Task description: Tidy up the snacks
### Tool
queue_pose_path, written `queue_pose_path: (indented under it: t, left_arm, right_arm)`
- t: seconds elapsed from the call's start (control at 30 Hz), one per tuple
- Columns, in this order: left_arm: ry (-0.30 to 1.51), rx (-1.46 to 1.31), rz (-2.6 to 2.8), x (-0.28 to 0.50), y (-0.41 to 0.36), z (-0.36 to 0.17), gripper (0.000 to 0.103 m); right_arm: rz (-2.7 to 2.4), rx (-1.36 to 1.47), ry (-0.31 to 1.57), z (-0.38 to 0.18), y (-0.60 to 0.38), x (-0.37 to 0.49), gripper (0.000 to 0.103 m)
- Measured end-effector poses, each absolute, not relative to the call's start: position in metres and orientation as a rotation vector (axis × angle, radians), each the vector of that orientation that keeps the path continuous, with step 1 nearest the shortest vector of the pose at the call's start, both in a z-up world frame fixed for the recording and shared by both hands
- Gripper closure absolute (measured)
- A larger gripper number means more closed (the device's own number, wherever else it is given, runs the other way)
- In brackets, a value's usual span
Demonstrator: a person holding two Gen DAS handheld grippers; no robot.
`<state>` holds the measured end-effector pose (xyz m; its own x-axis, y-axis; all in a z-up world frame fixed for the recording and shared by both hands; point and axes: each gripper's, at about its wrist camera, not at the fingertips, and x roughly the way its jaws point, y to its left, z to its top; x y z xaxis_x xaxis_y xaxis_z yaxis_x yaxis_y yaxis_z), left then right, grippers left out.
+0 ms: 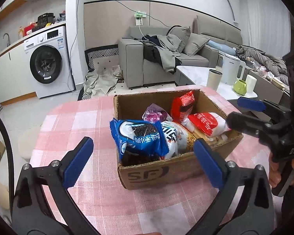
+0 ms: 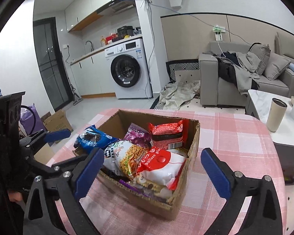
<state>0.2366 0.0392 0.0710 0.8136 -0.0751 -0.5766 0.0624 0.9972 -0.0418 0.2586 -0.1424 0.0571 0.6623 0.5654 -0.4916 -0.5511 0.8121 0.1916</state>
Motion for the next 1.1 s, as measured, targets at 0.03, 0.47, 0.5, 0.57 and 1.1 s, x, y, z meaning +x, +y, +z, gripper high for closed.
queue_pose_path:
  t: [0.03,0.47,0.5,0.57,1.1]
  left_arm:
    - [0.616,-0.027,-0.069,0.235,0.040,0.072,0.001]
    - [0.516,-0.105,-0.044,0.194,0.049,0.078,0.001]
    - [0.503,-0.110,-0.041,0.190,0.050,0.078,0.001]
    - [0.487,-0.113,-0.036,0.184,0.051,0.076,0.001]
    - [0.411,-0.046,0.022,0.156,0.045,0.038,0.001]
  right_arm:
    - [0.633,0.031,0.559,0.058,-0.145,0.255,0.001]
    - [0.652,0.065,0.494,0.054,-0.166,0.221,0.000]
    - [0.654,0.071,0.484,0.052,-0.167,0.218,0.000]
    - [0.654,0.076,0.469,0.050,-0.167,0.214,0.000]
    - [0.624,0.076,0.369,0.019,-0.162,0.189,0.000]
